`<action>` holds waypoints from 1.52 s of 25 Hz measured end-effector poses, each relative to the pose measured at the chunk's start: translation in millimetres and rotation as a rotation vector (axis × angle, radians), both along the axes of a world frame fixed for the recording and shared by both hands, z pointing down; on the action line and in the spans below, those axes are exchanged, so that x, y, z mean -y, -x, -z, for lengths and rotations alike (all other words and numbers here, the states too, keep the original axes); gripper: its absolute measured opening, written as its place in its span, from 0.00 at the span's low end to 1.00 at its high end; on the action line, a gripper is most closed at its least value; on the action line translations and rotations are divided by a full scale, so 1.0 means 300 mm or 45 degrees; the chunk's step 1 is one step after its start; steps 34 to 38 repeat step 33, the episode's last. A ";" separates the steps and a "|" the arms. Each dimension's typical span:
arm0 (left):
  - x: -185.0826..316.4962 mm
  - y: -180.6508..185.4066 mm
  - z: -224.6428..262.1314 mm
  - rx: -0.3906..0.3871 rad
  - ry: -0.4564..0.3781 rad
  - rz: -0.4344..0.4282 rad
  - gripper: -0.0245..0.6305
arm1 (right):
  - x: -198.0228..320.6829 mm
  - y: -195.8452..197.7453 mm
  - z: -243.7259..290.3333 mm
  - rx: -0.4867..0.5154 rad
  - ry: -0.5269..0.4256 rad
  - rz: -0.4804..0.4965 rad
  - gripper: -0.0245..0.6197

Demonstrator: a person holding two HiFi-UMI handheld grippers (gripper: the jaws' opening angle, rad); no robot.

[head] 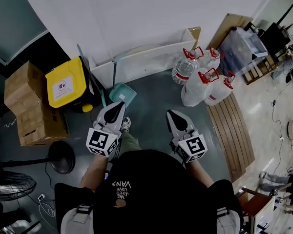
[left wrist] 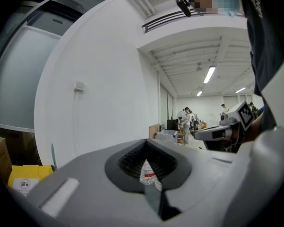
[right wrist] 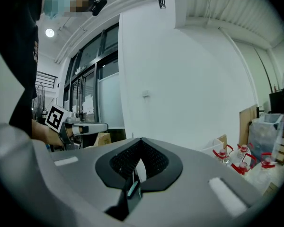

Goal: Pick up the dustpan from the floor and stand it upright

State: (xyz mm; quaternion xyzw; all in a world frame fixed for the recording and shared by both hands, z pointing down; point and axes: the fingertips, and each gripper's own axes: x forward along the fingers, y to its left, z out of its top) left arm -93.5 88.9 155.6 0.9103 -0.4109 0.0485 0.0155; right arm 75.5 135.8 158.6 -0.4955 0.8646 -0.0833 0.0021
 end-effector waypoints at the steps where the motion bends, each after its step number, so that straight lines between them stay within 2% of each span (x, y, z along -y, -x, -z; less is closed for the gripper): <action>1: -0.017 -0.003 -0.002 0.001 0.001 -0.003 0.12 | -0.014 -0.006 -0.012 -0.005 0.009 -0.005 0.04; 10: -0.083 -0.032 -0.022 -0.029 0.027 -0.009 0.12 | -0.073 -0.039 -0.083 -0.027 0.072 -0.042 0.04; 27: -0.086 0.012 -0.013 -0.058 0.035 0.039 0.11 | -0.072 -0.022 -0.065 -0.034 0.062 -0.021 0.04; 38: -0.069 0.025 -0.021 -0.036 0.025 0.048 0.11 | -0.050 -0.016 -0.066 -0.029 0.059 -0.025 0.04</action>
